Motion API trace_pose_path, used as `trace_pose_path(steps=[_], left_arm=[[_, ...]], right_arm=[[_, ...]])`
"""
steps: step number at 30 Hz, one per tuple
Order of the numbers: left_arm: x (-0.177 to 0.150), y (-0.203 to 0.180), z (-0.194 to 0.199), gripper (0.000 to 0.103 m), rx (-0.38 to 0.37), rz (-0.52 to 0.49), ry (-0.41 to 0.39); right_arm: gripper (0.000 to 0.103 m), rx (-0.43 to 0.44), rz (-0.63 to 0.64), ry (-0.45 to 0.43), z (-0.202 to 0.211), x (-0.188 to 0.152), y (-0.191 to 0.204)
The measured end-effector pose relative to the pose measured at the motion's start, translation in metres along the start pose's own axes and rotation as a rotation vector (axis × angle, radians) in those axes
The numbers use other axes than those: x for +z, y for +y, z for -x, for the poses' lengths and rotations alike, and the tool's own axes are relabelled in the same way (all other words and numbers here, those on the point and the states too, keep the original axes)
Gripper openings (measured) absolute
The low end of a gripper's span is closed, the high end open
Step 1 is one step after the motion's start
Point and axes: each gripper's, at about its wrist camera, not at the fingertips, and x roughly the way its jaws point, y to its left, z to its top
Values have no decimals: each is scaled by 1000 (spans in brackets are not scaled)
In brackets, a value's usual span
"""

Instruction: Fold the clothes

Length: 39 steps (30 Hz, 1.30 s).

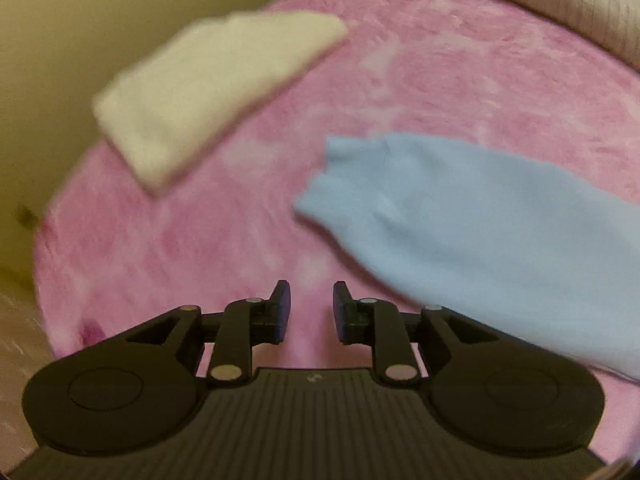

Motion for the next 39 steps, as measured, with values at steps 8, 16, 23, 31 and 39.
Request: trace_pose_path(steps=[8,16,23,31,39], left_arm=[[-88,-114,97,17,-388,-88,92],[-154,-226,171,17,-540,-38,138],[-171,-249,208,17,-537,52,146],[-173,-237,218,17,-479,105,140],[-179,-230,215,17,-476,110,154]], right_arm=[[44,18,-174,-100,16,50,-131],[44,182,-328,-304,42,150,-266],[44,327,-498,-442,37,242,-342],[43,326,-618,-402,-18,310,-353],[2,324,-504,-596,34,266,-359]])
